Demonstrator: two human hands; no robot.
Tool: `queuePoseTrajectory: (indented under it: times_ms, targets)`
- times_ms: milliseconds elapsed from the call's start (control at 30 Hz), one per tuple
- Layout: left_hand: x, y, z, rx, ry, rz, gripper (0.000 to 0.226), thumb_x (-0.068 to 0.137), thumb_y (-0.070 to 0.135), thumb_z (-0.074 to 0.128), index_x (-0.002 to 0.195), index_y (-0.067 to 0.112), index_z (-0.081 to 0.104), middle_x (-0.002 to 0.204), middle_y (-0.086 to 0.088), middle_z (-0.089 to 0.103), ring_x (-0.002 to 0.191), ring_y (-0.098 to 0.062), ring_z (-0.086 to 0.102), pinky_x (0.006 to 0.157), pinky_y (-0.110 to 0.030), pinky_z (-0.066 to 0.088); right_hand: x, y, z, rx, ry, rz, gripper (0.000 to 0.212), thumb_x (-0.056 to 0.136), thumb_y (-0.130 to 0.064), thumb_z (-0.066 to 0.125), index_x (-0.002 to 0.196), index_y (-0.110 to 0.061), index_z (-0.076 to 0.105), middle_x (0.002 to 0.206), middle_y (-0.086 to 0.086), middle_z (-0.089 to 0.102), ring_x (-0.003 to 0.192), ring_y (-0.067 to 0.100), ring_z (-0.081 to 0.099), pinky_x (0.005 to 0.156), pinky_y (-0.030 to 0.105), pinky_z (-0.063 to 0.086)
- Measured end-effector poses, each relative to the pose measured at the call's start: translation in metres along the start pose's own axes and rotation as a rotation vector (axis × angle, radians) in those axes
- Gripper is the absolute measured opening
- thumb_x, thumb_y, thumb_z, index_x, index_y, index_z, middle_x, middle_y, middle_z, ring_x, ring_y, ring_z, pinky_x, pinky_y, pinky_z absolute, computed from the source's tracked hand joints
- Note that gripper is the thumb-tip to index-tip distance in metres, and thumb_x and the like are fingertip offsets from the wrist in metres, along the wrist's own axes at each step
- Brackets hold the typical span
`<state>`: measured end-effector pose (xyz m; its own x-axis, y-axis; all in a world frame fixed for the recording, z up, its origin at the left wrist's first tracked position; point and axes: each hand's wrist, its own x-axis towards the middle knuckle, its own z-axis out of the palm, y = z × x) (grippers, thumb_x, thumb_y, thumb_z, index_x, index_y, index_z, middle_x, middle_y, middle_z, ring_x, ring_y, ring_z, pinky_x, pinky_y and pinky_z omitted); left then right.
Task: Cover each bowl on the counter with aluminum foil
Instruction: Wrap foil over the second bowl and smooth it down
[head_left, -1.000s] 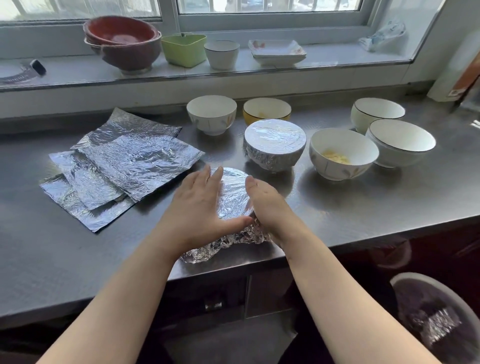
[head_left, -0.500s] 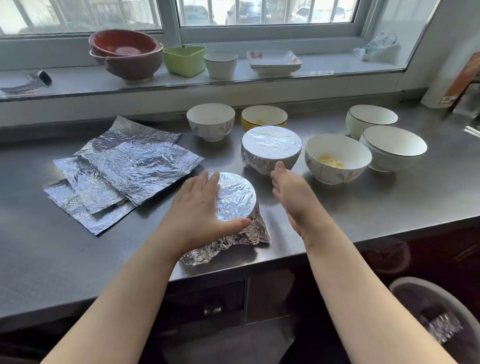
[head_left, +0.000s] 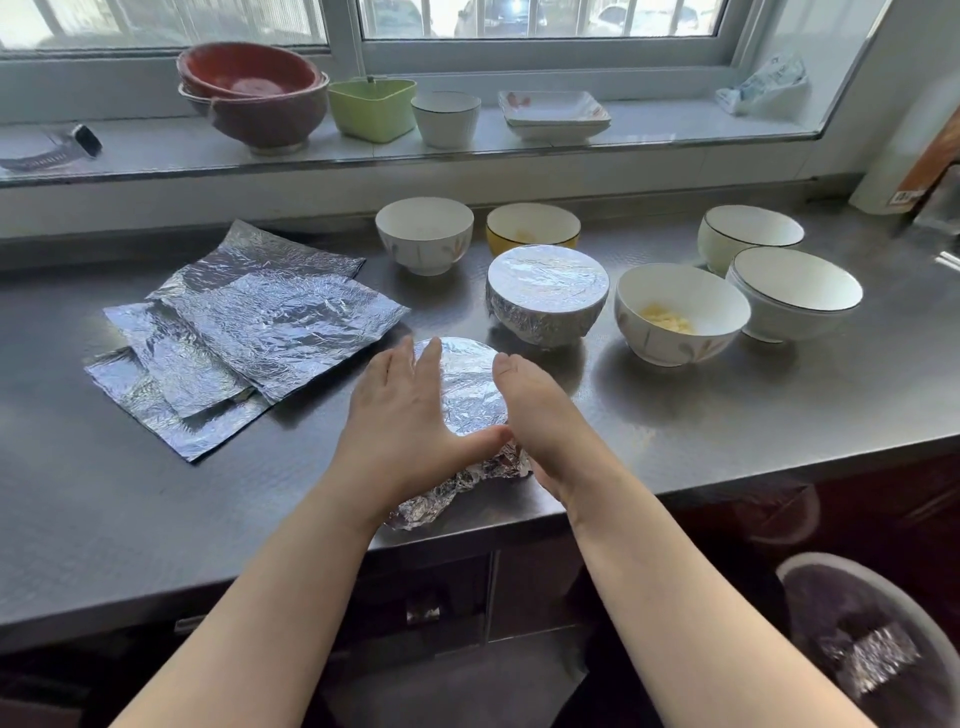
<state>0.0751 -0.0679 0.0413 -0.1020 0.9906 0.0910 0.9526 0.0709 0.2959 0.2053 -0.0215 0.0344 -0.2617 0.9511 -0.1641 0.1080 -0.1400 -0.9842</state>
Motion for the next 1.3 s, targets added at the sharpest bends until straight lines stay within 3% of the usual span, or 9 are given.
queuePoseTrajectory:
  times_ms: [333,600,733,867,900,933,967,1133,1300]
  targets:
    - [-0.002,0.003,-0.002,-0.033,0.013,-0.021,0.129,0.049,0.094,0.026,0.155,0.023,0.008,0.163,-0.007,0.007,0.149,-0.024,0.004,0.12,-0.041,0.009,0.005,0.003,-0.002,0.04,-0.017,0.08,0.041,0.102,-0.041,0.037,0.121,-0.012,0.06,0.1,0.002,0.064,0.092,0.015,0.059,0.091,0.039,0.048]
    - [-0.003,0.008,-0.004,-0.006,-0.009,-0.06,0.117,0.067,0.086,0.048,0.155,0.02,0.007,0.163,-0.008,0.004,0.149,-0.025,0.001,0.12,-0.042,0.008,0.0,0.001,-0.019,0.455,-0.132,0.178,0.053,0.107,-0.038,0.024,0.126,0.0,0.056,0.123,0.01,0.066,0.117,0.022,0.061,0.103,0.035,0.045]
    - [-0.002,0.01,-0.003,-0.001,-0.02,-0.075,0.118,0.066,0.087,0.046,0.155,0.02,0.006,0.163,-0.009,0.003,0.149,-0.027,0.001,0.12,-0.043,0.008,-0.006,-0.01,-0.039,0.204,0.072,0.02,0.04,0.107,-0.031,0.031,0.138,-0.009,0.045,0.145,0.007,0.047,0.128,0.013,0.044,0.113,0.032,0.029]
    - [-0.002,0.013,-0.002,0.01,-0.032,-0.101,0.12,0.063,0.088,0.04,0.155,0.02,0.003,0.164,-0.01,0.001,0.149,-0.028,0.0,0.121,-0.043,0.007,-0.024,-0.021,-0.034,0.191,0.081,-0.107,0.026,0.106,-0.022,0.035,0.1,-0.008,0.056,0.112,-0.013,0.056,0.112,0.002,0.05,0.103,0.032,0.04]
    - [-0.002,0.013,-0.002,0.011,-0.03,-0.105,0.121,0.063,0.089,0.039,0.155,0.02,0.003,0.164,-0.01,0.002,0.149,-0.028,0.0,0.121,-0.043,0.007,-0.027,-0.022,-0.027,0.178,0.041,-0.116,0.025,0.106,-0.022,0.036,0.1,-0.013,0.058,0.118,-0.013,0.041,0.115,0.002,0.031,0.099,0.034,0.044]
    - [-0.003,0.014,-0.002,0.008,-0.026,-0.107,0.122,0.061,0.089,0.038,0.155,0.02,0.003,0.164,-0.01,0.002,0.149,-0.028,0.0,0.121,-0.044,0.007,-0.029,-0.021,-0.021,0.157,0.009,-0.124,0.029,0.105,-0.023,0.037,0.086,-0.022,0.059,0.074,-0.019,0.044,0.07,-0.003,0.039,0.089,0.034,0.047]
    - [-0.003,0.015,-0.002,0.003,-0.024,-0.11,0.123,0.06,0.09,0.036,0.155,0.02,0.003,0.164,-0.01,0.002,0.149,-0.028,0.0,0.121,-0.044,0.007,-0.029,-0.017,-0.014,0.147,-0.004,-0.122,0.028,0.104,-0.026,0.038,0.083,-0.024,0.056,0.079,-0.021,0.063,0.077,-0.007,0.056,0.081,0.03,0.046]
    - [-0.005,0.016,-0.002,-0.021,-0.013,-0.119,0.122,0.059,0.09,0.031,0.155,0.021,0.003,0.164,-0.01,0.002,0.149,-0.027,0.0,0.12,-0.043,0.006,-0.018,-0.003,-0.003,0.17,0.026,-0.043,0.047,0.105,-0.033,0.038,0.149,-0.017,0.034,0.145,-0.006,0.043,0.133,0.01,0.04,0.108,0.027,0.031]
    - [-0.005,0.015,0.0,-0.025,0.012,-0.118,0.12,0.062,0.092,0.032,0.155,0.021,0.006,0.164,-0.009,0.003,0.149,-0.027,0.002,0.119,-0.043,0.007,-0.009,0.008,0.007,0.149,0.044,0.012,0.055,0.092,-0.049,0.039,0.138,-0.02,0.048,0.125,-0.001,0.063,0.117,0.014,0.059,0.106,0.04,0.044]
